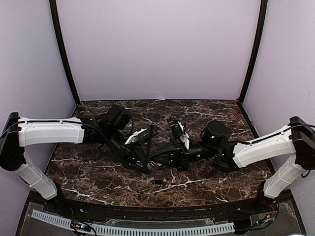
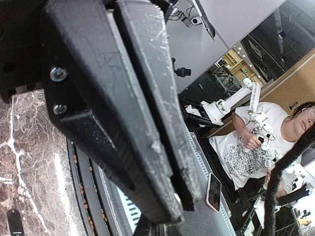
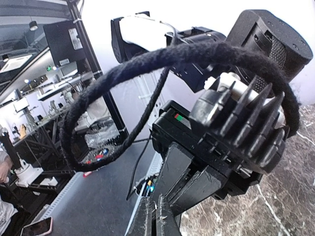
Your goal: Remove the keys from the keyring
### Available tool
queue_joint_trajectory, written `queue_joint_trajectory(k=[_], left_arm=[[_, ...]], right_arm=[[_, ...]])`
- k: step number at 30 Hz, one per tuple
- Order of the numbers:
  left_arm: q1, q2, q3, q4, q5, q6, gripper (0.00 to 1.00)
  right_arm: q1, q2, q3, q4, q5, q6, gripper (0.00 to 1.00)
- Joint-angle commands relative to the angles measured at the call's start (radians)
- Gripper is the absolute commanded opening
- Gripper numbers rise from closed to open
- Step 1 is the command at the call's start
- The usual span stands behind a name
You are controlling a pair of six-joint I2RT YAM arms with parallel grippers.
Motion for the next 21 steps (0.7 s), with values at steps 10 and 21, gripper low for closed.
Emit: queue_joint_trajectory(k=[10, 21], left_arm=[[0.044, -0.051, -0.065, 0.199, -0.005, -0.119, 0.00], [0.078, -0.088, -0.124, 0.349, -0.057, -0.215, 0.00]], right_arm=[[0.091, 0.117, 0.002, 0.450, 0.079, 0.085, 0.00], [0.134, 0.100, -0.061, 0.492, 0.235, 0.025, 0.00]])
